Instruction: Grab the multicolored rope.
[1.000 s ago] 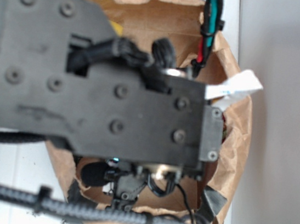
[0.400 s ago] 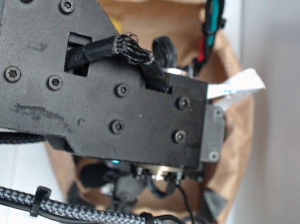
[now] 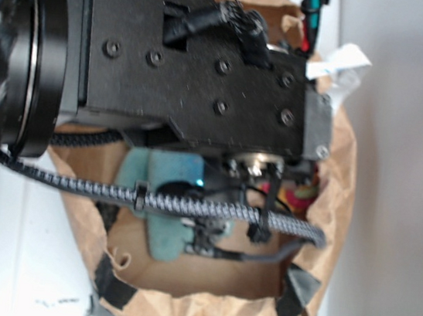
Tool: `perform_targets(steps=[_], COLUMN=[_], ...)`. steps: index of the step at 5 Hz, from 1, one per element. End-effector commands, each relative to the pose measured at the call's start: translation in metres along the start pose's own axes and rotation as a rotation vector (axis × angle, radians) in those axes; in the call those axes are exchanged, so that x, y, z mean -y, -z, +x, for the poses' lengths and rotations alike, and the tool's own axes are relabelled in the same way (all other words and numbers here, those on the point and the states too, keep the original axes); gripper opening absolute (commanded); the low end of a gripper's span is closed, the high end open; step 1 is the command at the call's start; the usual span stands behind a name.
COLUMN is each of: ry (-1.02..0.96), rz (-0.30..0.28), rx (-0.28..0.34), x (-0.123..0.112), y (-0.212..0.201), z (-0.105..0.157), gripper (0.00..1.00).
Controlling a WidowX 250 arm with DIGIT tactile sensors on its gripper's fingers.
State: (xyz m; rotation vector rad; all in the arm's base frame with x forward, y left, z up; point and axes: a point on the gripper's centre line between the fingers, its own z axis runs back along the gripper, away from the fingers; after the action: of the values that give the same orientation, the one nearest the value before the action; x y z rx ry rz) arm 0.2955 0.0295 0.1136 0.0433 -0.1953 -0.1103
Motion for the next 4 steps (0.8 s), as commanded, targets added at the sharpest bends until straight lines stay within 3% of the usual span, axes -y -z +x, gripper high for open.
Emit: perform_targets(steps=[1, 2, 3, 4], ry=[0.067, 0.079, 0.043, 0.017], rz=[0.022, -0.006, -0.126, -0.192], rx=[0.049, 0.003, -0.039, -0.030], x=[0.002, 0.014, 0.025, 0.031], y=[0.020, 0.027, 0.020, 0.011], z=[0.021, 0.019, 0.019, 0.027], gripper=[1.00, 1.00, 1.00, 1.00])
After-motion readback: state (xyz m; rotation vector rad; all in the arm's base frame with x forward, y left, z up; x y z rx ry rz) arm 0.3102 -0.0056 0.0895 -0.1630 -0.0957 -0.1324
